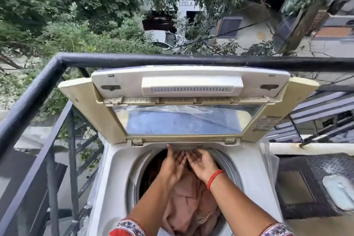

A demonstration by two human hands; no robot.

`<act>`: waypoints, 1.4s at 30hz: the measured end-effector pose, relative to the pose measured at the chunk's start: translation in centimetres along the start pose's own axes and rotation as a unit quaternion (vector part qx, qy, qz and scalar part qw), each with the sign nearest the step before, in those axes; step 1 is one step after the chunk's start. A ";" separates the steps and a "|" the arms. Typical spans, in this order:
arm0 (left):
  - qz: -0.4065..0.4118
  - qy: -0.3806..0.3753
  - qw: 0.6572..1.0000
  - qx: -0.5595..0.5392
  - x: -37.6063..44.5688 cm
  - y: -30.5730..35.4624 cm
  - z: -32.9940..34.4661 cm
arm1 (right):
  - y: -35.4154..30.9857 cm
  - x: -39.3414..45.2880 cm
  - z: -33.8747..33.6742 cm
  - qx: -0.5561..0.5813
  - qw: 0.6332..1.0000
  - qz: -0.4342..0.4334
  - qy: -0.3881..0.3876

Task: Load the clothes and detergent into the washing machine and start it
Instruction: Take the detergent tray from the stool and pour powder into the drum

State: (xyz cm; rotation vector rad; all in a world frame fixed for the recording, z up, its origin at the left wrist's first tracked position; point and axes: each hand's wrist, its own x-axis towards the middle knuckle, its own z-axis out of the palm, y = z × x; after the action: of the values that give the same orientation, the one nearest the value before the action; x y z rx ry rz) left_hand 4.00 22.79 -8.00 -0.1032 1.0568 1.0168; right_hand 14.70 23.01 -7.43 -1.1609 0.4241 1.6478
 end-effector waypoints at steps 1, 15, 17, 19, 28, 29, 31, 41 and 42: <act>-0.004 -0.009 1.000 0.003 0.1 0.1 -0.6 | 0.0 -0.1 -0.3 0.005 1.000 0.002 0.000; -0.029 -0.034 0.993 0.106 -1.9 -1.6 -5.6 | 2.5 -2.2 -3.6 -0.025 0.999 0.012 0.030; -0.030 -0.042 0.992 0.118 -2.0 -1.5 -5.6 | 2.5 -2.3 -3.5 -0.034 0.999 0.002 0.029; -0.033 -0.043 0.988 0.147 -2.4 -1.2 -5.5 | 2.3 -2.3 -3.3 -0.051 0.998 -0.007 0.030; 0.124 0.031 0.819 0.560 -4.9 -2.6 -4.9 | 0.7 -6.5 -5.0 -0.173 0.983 -0.054 0.028; 0.148 0.010 0.808 0.570 -5.6 -3.1 -4.1 | 0.2 -7.4 -5.5 -0.175 0.982 -0.067 0.019; 0.181 -0.049 0.789 0.585 -7.2 -4.6 -1.9 | -1.1 -9.4 -7.1 -0.142 0.985 -0.099 0.007; 0.270 -0.337 0.568 0.700 -12.7 -16.7 11.9 | -13.4 -20.0 -21.9 -0.112 0.914 -0.364 0.143; 0.273 -0.349 0.552 0.706 -12.9 -17.9 13.1 | -14.5 -20.5 -23.7 -0.098 0.911 -0.369 0.155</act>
State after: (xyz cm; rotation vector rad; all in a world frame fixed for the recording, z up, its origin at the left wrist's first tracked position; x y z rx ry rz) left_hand 24.57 11.11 2.00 1.9271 0.8458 0.3285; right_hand 38.84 0.38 2.45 -1.5060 -0.0098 0.8577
